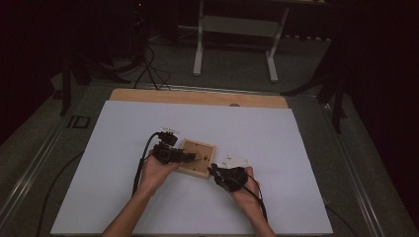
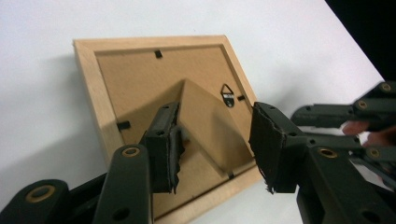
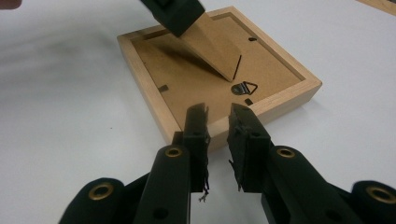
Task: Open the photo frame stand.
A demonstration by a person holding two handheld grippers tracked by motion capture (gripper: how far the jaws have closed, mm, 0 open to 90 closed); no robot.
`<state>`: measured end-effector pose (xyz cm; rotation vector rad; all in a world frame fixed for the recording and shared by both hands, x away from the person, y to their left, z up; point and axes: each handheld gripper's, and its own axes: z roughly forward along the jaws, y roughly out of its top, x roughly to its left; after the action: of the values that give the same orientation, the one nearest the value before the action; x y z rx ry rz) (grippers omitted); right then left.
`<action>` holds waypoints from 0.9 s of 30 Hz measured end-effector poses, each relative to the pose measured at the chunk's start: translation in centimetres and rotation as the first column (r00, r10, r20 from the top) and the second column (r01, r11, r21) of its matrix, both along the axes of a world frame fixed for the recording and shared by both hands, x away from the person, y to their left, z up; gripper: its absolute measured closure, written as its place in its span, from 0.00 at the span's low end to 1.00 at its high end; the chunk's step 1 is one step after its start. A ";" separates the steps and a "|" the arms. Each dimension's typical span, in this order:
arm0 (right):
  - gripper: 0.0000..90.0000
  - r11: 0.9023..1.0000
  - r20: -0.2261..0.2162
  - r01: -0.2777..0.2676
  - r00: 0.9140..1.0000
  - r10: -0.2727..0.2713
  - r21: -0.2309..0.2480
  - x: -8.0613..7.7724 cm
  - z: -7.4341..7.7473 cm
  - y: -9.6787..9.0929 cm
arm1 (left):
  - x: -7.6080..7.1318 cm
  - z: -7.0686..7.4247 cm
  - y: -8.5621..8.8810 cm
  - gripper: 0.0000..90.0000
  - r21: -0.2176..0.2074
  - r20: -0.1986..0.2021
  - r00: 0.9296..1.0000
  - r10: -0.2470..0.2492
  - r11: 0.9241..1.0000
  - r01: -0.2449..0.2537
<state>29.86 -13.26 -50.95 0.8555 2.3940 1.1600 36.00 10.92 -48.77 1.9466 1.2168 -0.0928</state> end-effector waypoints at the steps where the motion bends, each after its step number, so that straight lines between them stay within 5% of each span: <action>1: 0.85 1.000 0.001 0.001 1.000 -0.001 0.002 0.0 0.0 0.0 | 0.1 0.1 0.0 0.61 0.001 -0.002 1.000 0.004 1.000 -0.004; 12: 0.83 1.000 0.001 0.012 1.000 -0.012 0.010 0.2 0.2 -0.3 | 0.2 0.2 0.1 0.72 0.029 0.005 1.000 0.015 0.999 -0.015; 27: 0.80 0.999 0.001 0.030 1.000 -0.030 0.022 0.4 0.5 -0.7 | -0.7 0.6 -0.1 0.75 0.053 0.053 0.998 0.016 0.998 -0.019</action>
<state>30.28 -13.97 -50.47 0.8947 2.3630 1.1774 35.28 10.78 -48.13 1.9714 1.2128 0.0007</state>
